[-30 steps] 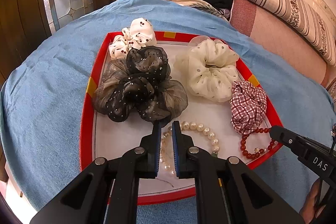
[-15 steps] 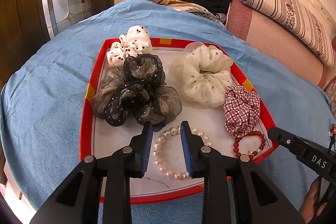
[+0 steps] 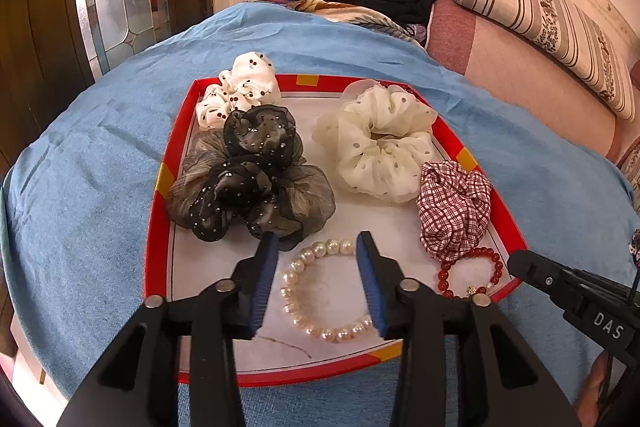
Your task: Organize jewelry
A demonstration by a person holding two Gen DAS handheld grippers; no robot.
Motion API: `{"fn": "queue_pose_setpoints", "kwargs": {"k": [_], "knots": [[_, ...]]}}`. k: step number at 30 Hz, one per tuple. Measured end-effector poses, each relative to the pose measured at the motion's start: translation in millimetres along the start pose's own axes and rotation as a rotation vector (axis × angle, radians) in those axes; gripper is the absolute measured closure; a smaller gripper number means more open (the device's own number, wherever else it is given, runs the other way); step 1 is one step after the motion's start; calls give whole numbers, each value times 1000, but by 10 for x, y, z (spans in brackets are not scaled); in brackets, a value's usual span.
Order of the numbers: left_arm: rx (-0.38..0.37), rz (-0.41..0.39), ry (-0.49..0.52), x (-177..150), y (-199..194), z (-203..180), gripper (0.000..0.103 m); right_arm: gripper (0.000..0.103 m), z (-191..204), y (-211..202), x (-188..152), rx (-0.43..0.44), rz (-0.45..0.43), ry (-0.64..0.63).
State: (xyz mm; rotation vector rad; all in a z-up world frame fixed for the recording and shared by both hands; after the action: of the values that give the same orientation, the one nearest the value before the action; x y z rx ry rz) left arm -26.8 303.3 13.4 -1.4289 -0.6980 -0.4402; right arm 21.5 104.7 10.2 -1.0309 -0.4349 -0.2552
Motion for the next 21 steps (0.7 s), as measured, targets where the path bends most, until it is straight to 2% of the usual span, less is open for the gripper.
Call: {"fn": "queue_pose_setpoints", "kwargs": {"k": [4,7,10,13,15,17,21], "knots": [[9,-10,10,-27,-34,-40,60,93,50,-100,-24,3,-11,-11],[36,-44,26,-30,-117,-59,52,93,88,-182,-44,7,-19,-15],[47,-82,34,-23,-215,-74,51,88,121,-273,-73,2,-27,-27],[49,-107,31,-21,-298,-76,49,87,155,-350,-109,-1,-33,-41],[44,-129,27,-18,-375,-84,44,86,177,-408,-142,-5,-36,-50],[55,-161,30,-13,-480,-92,35,79,187,-499,-177,-10,-42,-56],[68,-211,50,-19,-692,-187,27,67,211,-782,-238,-28,-91,-84]]}}
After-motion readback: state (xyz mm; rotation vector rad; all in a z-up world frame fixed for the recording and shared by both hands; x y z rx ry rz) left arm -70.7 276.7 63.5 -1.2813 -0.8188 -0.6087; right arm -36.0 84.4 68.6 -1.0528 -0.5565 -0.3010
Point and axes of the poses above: each gripper's, at about its wrist camera, not at the fingertips, and y roughly the way its jaws point, z to its left, x to its top, the point moved 7 cm from there along y, roughly the way its jaws point, and after that the axes turned 7 degrees about y, right-handed, at the moved point
